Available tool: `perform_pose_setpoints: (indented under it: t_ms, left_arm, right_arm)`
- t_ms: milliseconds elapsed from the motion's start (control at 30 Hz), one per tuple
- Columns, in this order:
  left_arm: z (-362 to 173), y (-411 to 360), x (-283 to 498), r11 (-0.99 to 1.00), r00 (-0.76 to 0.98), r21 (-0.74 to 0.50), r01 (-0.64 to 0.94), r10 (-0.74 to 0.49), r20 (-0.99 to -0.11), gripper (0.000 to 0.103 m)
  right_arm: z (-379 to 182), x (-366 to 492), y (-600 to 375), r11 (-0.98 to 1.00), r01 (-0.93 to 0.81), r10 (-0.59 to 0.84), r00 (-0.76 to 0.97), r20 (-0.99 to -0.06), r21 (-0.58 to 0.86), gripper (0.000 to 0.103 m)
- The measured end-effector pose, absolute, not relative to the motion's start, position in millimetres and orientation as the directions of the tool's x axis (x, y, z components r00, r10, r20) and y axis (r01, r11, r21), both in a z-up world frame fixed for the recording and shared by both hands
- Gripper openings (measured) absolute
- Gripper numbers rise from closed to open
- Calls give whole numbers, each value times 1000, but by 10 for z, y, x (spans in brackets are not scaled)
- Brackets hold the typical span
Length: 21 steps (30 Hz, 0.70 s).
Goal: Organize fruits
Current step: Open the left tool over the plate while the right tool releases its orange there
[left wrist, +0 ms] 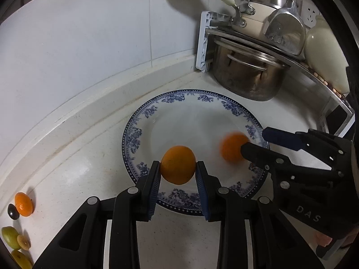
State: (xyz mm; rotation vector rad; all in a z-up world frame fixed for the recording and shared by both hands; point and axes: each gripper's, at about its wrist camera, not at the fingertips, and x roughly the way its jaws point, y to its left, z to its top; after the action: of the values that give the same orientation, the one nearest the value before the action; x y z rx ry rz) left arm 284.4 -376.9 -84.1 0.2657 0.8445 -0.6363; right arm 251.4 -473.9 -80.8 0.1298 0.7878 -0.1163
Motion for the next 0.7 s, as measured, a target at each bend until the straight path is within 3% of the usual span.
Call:
perform_pose_setpoints:
  t_ms: [133, 233, 600, 700]
  left_arm:
    - [-797, -3737, 2847, 787, 493, -30, 617, -416, -764, 33]
    - [-725, -3692, 2798, 787, 510, -25, 616, -423, -749, 41]
    - [-389, -3247, 2401, 828, 586, -11, 560, -406, -701, 42]
    - [-287, -3074, 2269, 851, 615, -19, 525, -394, -683, 47]
  right_arm:
    - [-811, 2544, -4767, 984, 154, -47, 702, -711, 86, 43]
    - [-801, 2516, -4780, 981, 159, -32, 704, -709, 114, 43]
    - [-539, 2098, -4493, 987, 140, -51, 746, -664, 82, 43]
    - [-430, 1966, -4358, 989, 117, -33, 765, -643, 89, 43]
